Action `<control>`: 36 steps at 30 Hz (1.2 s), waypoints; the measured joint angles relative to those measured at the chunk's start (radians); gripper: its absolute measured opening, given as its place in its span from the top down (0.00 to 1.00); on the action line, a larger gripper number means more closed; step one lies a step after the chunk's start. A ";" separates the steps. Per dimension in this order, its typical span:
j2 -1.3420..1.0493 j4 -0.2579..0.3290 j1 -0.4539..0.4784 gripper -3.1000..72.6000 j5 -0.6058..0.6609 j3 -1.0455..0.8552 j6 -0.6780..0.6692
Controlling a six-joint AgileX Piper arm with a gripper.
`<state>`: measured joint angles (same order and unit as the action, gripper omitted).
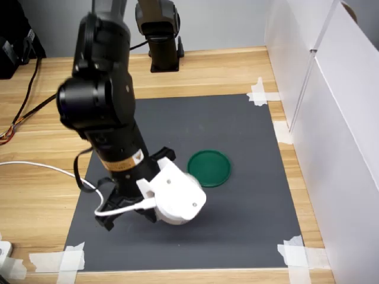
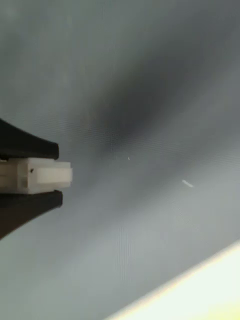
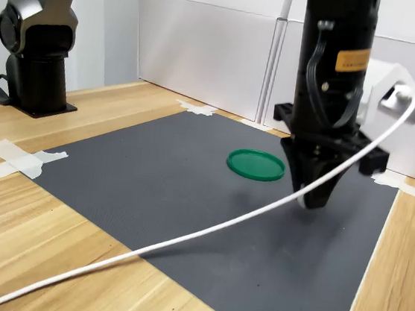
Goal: Grasp a white terminal and put it in the green lid.
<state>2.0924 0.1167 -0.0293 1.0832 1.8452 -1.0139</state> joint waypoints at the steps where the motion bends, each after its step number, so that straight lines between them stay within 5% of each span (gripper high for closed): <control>1: -0.021 -0.002 -0.006 0.83 0.001 0.000 0.004; 11: -0.162 -0.038 -0.121 0.83 0.011 -0.014 0.074; 24: -0.286 -0.092 -0.201 0.83 -0.135 -0.449 0.080; 36: -0.290 -0.117 -0.290 0.83 -0.246 -0.577 0.080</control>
<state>1.8026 0.0000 -0.3191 0.8377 1.2684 -0.9337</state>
